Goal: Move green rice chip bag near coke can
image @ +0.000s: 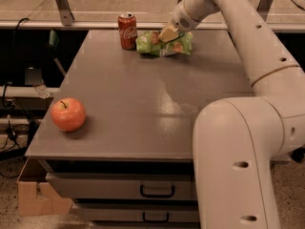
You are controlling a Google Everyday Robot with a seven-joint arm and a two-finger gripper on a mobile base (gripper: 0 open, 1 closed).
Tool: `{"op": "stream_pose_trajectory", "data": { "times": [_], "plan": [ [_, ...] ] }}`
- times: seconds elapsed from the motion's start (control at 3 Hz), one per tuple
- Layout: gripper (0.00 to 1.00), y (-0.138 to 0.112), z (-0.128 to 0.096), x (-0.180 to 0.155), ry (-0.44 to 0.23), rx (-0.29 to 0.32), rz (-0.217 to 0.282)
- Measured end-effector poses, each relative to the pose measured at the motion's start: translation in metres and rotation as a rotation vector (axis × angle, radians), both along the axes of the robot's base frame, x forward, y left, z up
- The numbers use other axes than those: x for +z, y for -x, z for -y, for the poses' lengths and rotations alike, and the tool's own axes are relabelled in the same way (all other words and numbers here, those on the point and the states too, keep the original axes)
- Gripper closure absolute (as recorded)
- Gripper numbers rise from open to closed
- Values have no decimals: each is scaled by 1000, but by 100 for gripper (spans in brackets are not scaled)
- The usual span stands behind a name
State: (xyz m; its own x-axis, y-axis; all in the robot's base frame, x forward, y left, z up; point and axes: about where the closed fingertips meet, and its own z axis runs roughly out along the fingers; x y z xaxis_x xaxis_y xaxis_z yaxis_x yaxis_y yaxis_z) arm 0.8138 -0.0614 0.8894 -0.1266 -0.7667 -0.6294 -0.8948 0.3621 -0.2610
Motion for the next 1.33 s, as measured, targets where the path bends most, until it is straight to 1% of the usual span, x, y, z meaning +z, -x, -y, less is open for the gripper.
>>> {"op": "stream_pose_trajectory", "data": {
  "times": [0.33,0.67,1.0,1.33],
  "plan": [
    [35,-13,0,-2,7,-17,15],
    [13,-21,5,2,12,-34,33],
    [0,-23,12,14,8,-46,58],
    [0,-8,32,37,-16,-54,66]
  ]
}}
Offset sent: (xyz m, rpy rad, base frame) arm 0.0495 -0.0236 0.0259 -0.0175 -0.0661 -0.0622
